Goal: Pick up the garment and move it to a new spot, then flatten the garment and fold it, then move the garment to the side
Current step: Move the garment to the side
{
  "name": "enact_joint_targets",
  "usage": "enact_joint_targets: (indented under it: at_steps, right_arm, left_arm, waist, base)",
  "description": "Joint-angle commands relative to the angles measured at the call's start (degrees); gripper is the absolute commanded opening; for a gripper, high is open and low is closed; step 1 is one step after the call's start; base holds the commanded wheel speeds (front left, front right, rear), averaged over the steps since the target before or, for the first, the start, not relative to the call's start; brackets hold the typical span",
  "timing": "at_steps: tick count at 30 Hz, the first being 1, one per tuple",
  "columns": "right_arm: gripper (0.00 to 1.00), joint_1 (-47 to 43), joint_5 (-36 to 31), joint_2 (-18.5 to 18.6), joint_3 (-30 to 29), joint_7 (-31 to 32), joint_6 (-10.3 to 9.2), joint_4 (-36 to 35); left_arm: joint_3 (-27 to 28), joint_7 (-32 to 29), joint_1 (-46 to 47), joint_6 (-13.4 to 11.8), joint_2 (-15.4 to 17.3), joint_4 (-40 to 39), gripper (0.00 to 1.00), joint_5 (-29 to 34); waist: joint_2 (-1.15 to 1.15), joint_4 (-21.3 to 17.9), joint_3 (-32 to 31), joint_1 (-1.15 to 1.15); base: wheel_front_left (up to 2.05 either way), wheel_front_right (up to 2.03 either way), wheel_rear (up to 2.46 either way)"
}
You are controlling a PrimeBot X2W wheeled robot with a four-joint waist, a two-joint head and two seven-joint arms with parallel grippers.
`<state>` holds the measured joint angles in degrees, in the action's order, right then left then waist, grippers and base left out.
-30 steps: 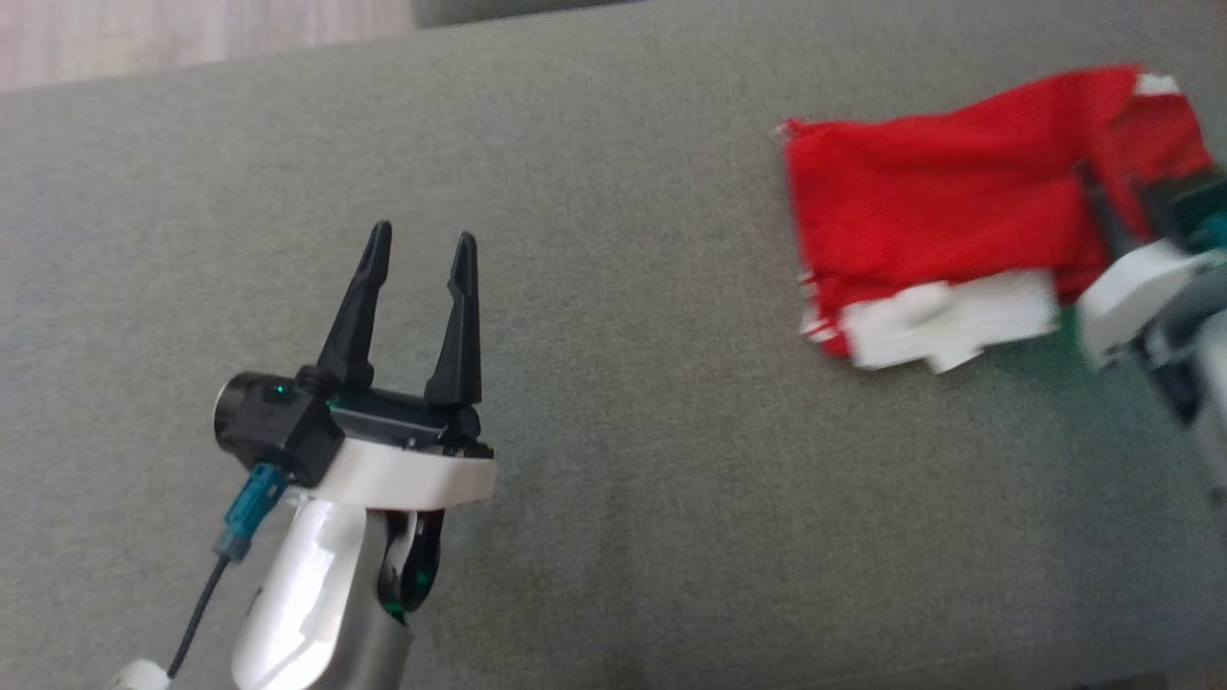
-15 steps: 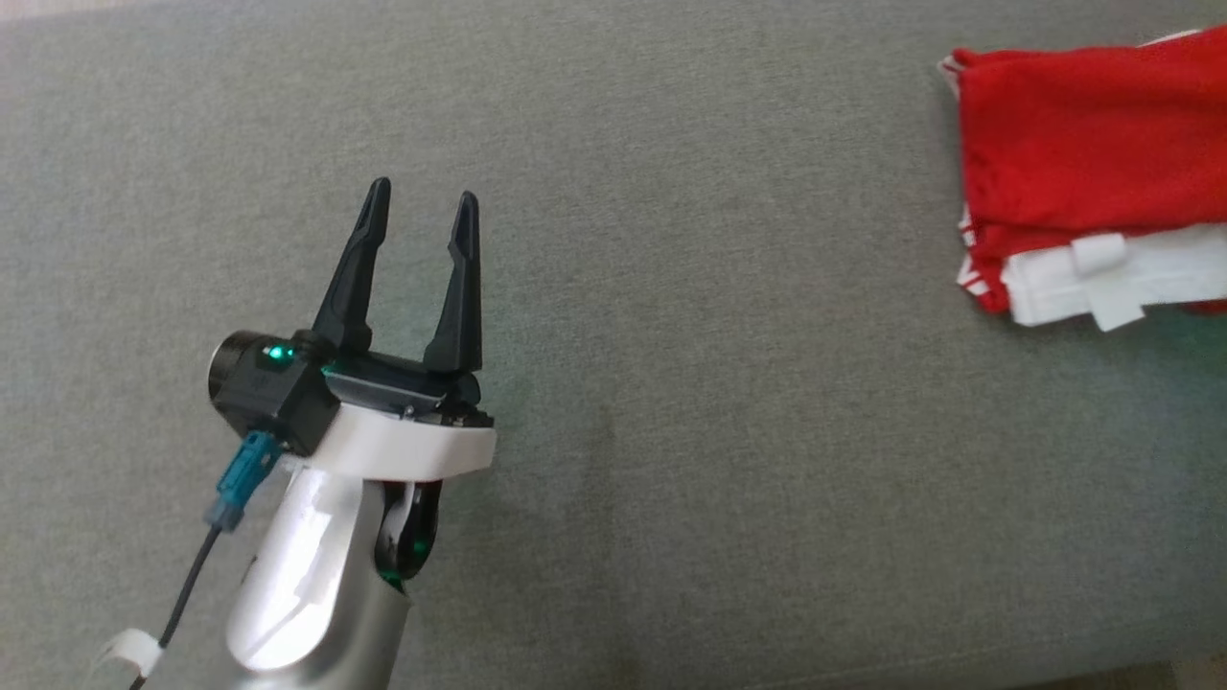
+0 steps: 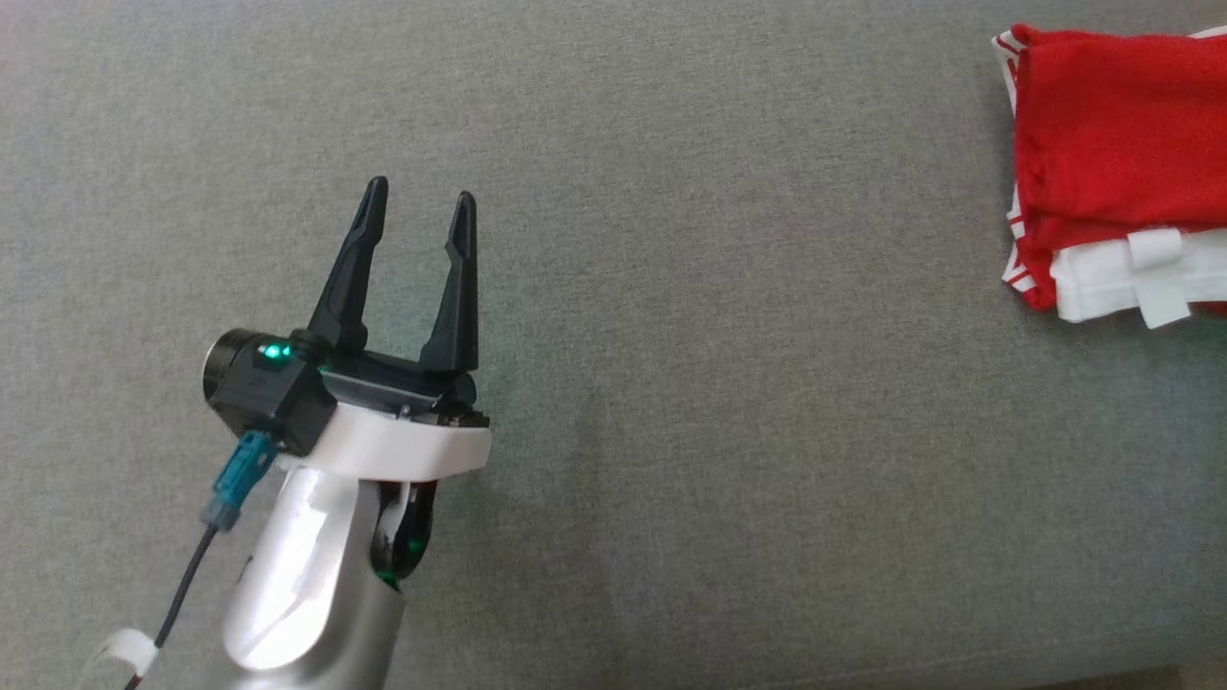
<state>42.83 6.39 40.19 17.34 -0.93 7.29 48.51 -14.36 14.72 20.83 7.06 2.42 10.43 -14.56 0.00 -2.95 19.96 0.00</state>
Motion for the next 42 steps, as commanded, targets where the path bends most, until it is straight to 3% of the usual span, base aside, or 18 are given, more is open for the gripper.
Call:
enact_joint_targets:
  at_steps: [1,2,11,24,29,35,42]
  right_arm:
    - [0.93,-0.3,-0.3,1.4,-1.1,-0.1,0.2,-0.9]
    - [1.0,-0.3,-0.2,0.9,-2.1,0.0,0.2,-0.8]
    - [1.0,-0.2,-3.1,-3.8,-8.7,-1.3,0.2,-4.9]
    - [1.0,-3.7,-1.1,-18.4,-13.5,-2.4,0.2,-20.0]
    - [1.0,-8.4,2.3,-25.1,-15.1,-4.8,0.2,-27.2]
    - [1.0,-15.7,4.1,-33.0,-16.1,-8.0,0.2,-29.5]
    - [1.0,-26.4,5.3,-37.0,-14.8,-13.0,0.2,-27.4]
  left_arm:
    - [2.3,0.3,1.8,0.0,0.5,-1.6,1.0,0.4]
    - [2.4,0.3,1.8,0.0,0.5,-1.5,1.0,0.4]
    - [4.6,0.3,0.3,0.2,0.5,-1.3,1.0,0.6]
    - [10.1,0.3,-3.9,-0.3,0.5,-2.5,1.0,1.0]
    - [11.7,0.3,-6.4,-0.3,0.5,-2.8,1.0,0.8]
    - [11.8,0.3,-8.7,-0.4,0.5,-2.3,1.0,-0.4]
    - [10.7,0.3,-11.7,-0.8,0.5,0.2,1.0,-2.6]
  waist:
    - [0.0,-0.1,-0.1,0.0]
    - [0.0,-0.1,-0.2,0.0]
    - [0.0,-0.8,-4.3,0.0]
    - [0.0,-0.2,-12.0,0.0]
    - [0.0,0.5,-14.8,0.0]
    - [0.0,1.0,-16.5,0.0]
    - [0.0,1.7,-17.5,0.0]
  base:
    - [0.0,0.0,0.0]
    - [0.0,0.0,0.0]
    - [0.0,0.0,0.0]
    - [0.0,0.0,0.0]
    - [0.0,0.0,0.0]
    - [0.0,0.0,0.0]
    - [0.0,0.0,0.0]
